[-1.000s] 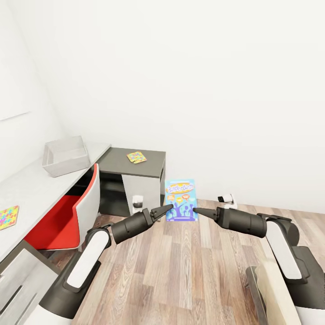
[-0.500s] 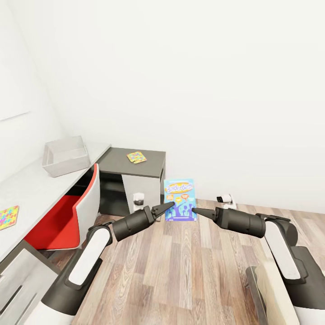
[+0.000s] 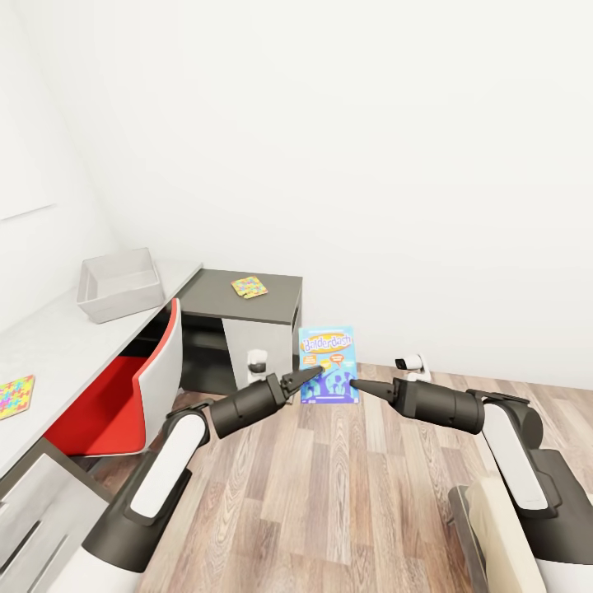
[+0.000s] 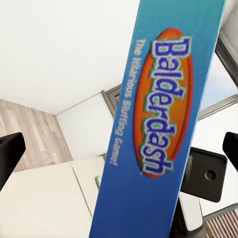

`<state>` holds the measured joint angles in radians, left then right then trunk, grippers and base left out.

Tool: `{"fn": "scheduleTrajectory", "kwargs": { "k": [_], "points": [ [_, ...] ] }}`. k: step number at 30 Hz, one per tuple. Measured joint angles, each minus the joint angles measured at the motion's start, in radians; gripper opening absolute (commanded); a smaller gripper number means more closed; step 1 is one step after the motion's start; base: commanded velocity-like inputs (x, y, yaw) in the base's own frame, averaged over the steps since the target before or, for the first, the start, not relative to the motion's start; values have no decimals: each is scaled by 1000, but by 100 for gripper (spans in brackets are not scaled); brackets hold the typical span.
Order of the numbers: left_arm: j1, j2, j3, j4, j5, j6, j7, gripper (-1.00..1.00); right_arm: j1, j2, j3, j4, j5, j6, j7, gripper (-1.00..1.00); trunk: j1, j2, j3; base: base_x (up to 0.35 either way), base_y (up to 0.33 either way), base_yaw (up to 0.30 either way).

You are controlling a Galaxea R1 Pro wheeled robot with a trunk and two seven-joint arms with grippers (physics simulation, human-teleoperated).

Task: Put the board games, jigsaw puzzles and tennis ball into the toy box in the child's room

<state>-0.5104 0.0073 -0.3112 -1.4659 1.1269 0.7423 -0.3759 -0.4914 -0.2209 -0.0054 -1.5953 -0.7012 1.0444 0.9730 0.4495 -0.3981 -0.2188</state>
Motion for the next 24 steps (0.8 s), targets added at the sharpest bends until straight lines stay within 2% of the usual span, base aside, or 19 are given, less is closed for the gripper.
{"fn": "scheduleTrajectory", "kwargs": {
  "k": [18, 19, 21, 22, 24],
  "points": [
    [-3, -6, -25, 3, -37, -1, -1, 100, 0, 0, 0, 0, 0, 0, 0, -100, 0, 0, 0, 0, 0, 0],
    [-3, -6, -26, 3, -39, -1, -1, -100, 0, -1, 0, 0, 0, 0, 0, -100, 0, 0, 0, 0, 0, 0],
    [-4, -6, -27, 4, -37, 0, -2, -100, 0, -1, 0, 0, 2, -1, 0, -100, 0, 0, 0, 0, 0, 0],
    [-4, -6, -27, 3, -34, 1, -2, -100, 0, -1, 0, 0, 16, -8, -1, -100, 0, 0, 0, 0, 0, 0],
    [-3, -7, -28, 3, -35, 1, 0, -100, 0, -1, 0, 0, 11, -5, 0, -100, 0, 0, 0, 0, 0, 0]
  ]
}}
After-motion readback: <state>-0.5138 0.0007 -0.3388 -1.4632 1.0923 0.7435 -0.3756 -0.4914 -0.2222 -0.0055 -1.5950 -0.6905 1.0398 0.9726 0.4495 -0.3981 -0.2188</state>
